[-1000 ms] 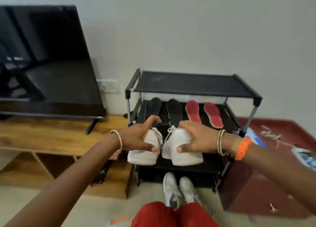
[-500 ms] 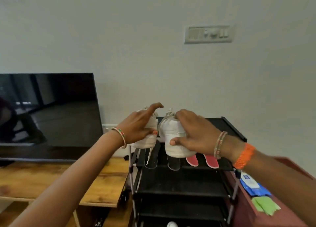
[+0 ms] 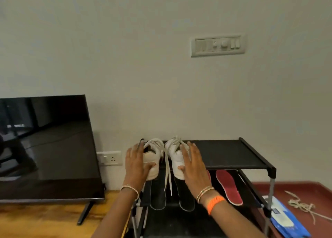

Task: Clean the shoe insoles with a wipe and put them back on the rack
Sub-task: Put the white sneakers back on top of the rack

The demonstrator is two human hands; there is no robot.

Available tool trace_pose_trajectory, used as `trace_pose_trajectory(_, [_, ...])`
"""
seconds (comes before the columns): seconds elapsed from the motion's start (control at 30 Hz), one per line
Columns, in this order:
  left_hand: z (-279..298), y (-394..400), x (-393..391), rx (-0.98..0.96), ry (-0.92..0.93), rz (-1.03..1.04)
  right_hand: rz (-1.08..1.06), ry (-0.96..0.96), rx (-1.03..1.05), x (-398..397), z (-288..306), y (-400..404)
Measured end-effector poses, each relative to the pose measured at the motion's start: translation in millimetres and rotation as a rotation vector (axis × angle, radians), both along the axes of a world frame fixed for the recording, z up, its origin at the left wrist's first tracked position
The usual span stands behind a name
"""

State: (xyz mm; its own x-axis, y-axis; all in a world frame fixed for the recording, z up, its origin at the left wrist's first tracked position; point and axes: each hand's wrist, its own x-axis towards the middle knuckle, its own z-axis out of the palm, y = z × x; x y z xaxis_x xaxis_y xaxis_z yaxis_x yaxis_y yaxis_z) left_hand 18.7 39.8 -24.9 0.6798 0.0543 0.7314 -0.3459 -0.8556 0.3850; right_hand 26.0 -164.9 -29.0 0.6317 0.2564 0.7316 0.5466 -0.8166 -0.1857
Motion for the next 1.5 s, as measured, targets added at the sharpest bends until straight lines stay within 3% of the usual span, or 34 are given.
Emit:
trace_pose_trajectory(0.07, [-19.3,-5.9,-2.3,-0.337,0.060,-0.093,-0.025,-0.052,-0.009,1.4,-27.6,1.8])
trace_pose_trajectory(0.13, [-33.1,-8.4,-1.9,-0.422,0.040,-0.163,-0.053,-0.035,-0.011,4.2,-47.8,7.7])
trace_pose_trajectory(0.37, [-42.4,3.6,19.0,-0.216,0.172,-0.174,-0.109,0.000,-0.043,33.2,-51.4,37.9])
trace_pose_trajectory(0.93, [-38.7,-13.8,45.9,-0.312,0.242,-0.071,-0.164,0.190,-0.094,44.3,-44.6,56.0])
trace_pose_trajectory(1.23, [-61.0,-26.2,9.7,-0.258,0.339,0.098,-0.123,0.073,-0.154,4.5,-52.1,25.1])
trace_pose_trajectory(1.5, [-108.2,-56.1,-16.1,-0.302,0.457,0.058,-0.078,0.094,-0.328,-21.5,-100.1,-16.9])
